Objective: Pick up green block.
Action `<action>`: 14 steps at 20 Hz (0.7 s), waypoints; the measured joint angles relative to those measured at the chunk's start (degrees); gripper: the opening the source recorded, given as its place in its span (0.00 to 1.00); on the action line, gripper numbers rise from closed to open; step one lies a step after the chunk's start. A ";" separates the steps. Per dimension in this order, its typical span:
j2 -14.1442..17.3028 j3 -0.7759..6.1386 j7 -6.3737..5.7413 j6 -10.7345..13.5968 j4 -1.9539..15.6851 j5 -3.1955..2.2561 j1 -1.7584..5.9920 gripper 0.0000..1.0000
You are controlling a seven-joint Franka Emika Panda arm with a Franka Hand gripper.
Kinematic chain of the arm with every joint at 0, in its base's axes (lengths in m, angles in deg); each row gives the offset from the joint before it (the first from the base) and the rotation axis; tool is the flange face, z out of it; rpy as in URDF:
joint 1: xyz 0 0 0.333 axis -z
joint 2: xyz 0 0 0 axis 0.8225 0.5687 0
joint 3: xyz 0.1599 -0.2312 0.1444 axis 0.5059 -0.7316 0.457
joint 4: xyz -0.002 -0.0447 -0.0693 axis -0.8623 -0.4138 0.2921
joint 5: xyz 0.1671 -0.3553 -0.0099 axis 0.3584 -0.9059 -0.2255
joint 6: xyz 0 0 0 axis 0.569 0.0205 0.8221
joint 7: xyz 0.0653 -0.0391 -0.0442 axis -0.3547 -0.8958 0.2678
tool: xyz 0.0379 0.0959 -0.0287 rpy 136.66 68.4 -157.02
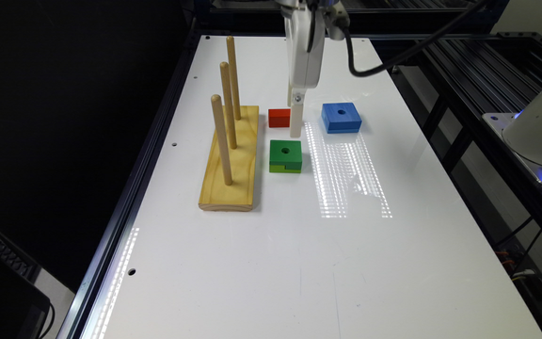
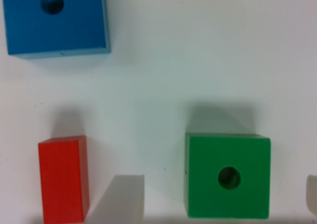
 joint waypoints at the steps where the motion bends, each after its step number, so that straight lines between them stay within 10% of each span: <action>1: 0.16 0.00 0.00 -0.15 0.00 0.00 0.00 1.00; 14: 1.95 0.00 0.00 -1.66 0.01 -0.01 -0.02 1.00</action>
